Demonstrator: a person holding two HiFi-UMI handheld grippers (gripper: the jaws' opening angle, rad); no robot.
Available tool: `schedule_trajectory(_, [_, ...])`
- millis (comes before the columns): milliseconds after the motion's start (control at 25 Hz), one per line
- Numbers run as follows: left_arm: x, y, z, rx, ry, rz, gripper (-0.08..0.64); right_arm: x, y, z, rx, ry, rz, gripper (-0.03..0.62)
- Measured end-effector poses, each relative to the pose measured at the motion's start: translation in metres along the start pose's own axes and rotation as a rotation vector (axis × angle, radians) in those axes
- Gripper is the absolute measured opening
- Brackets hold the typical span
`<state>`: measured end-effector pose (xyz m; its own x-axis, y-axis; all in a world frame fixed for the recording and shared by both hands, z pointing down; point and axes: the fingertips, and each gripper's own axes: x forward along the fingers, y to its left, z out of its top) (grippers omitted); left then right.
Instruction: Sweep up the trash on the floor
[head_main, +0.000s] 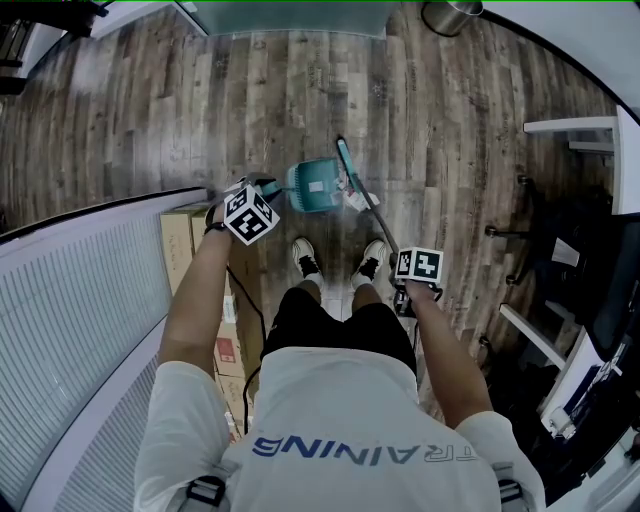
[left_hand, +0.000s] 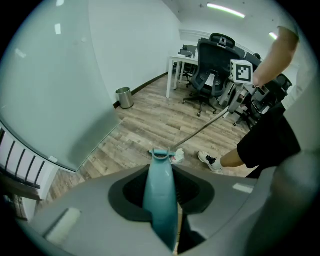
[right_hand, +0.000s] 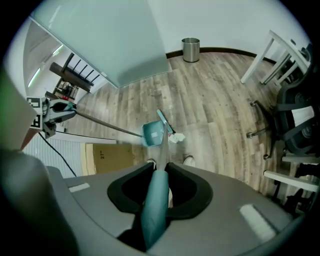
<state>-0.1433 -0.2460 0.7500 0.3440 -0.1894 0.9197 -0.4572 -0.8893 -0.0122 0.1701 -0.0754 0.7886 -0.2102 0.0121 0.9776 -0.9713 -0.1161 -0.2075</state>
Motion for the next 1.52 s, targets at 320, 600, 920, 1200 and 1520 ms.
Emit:
schedule_trajectory(320, [0.001,-0.002,-0.001,-0.008,-0.003,0.001,0.100,0.001,0.053,-0.030,-0.037,0.055,0.156,0.107])
schedule_trajectory(600, [0.001,-0.002,-0.001,-0.016,-0.003,-0.001,0.100,-0.018,0.030,-0.021,-0.036,-0.011,0.113,0.107])
schedule_trajectory(920, [-0.006,-0.009,-0.010,0.018,0.023,-0.037,0.098,-0.032,-0.069,-0.030,0.189,-0.044,-0.054,0.107])
schedule_trajectory(1200, [-0.015,-0.015,-0.028,0.066,0.079,-0.087,0.098,-0.023,-0.101,-0.061,0.314,-0.013,-0.117,0.107])
schedule_trajectory(1520, [-0.013,-0.028,-0.032,0.092,0.104,-0.115,0.098,0.002,-0.023,-0.059,0.216,0.043,-0.034,0.106])
